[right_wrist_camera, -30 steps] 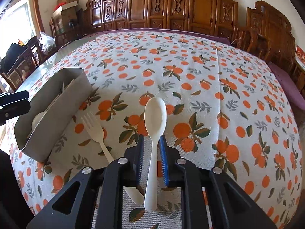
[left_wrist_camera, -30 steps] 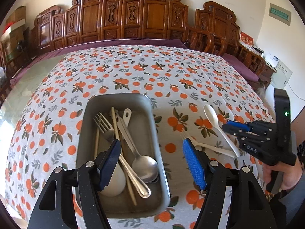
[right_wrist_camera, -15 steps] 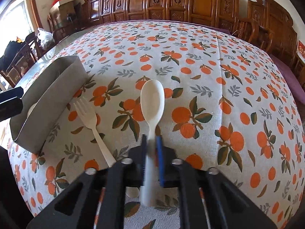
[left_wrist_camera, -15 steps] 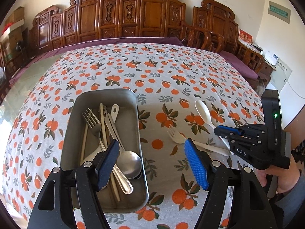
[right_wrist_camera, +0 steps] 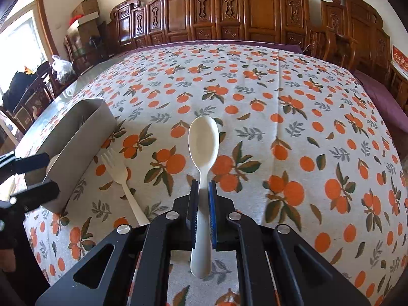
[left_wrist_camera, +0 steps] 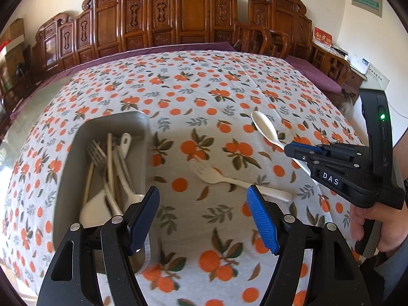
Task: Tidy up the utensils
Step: 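Grasp the white plastic fork with the left tool while the right tool holds the spoon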
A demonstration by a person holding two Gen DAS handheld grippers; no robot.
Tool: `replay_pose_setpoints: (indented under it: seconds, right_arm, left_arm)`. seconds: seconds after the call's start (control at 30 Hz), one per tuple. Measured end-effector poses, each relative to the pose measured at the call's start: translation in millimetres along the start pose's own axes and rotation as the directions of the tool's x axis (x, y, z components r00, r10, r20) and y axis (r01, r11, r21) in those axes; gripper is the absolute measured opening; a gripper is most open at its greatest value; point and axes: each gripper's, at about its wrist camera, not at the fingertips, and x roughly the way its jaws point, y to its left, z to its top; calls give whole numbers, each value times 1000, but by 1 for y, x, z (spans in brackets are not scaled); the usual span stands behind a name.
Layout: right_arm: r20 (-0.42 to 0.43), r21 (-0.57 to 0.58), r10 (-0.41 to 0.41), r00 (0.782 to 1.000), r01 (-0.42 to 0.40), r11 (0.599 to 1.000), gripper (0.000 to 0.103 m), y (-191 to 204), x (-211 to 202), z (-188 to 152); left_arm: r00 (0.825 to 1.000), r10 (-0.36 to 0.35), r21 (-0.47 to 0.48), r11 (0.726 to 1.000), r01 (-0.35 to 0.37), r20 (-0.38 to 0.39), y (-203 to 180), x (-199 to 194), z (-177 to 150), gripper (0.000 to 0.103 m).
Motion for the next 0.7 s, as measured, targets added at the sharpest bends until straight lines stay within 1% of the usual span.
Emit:
replay_pose_setpoints:
  seconds: [0.13, 0.23, 0.37, 0.5, 0.6, 0.7]
  right_arm:
    - [12, 24, -10, 1000, 9, 1000, 9, -12, -4, -2]
    - [20, 40, -8, 1000, 8, 999, 9, -18, -8, -2]
    - [25, 50, -7, 1000, 5, 999, 9, -22, -9, -2]
    - [31, 59, 2, 1000, -4, 998, 9, -24, -10, 0]
    - [34, 64, 6, 999, -8, 998, 9, -24, -10, 1]
    - [31, 63, 6, 1000, -8, 998, 9, -23, -8, 1]
  left_arm:
    - [999, -14, 13, 1000, 14, -33, -17, 17, 3, 68]
    - [998, 16, 30, 999, -14, -65, -28, 32, 6, 68]
    - [994, 14, 35, 999, -10, -106, -38, 52, 7, 68]
    - [986, -11, 2, 1000, 12, -167, -41, 74, 7, 68]
    - [984, -36, -37, 999, 30, -174, -39, 82, 9, 68]
    - [983, -25, -30, 999, 20, -179, -39, 87, 14, 66]
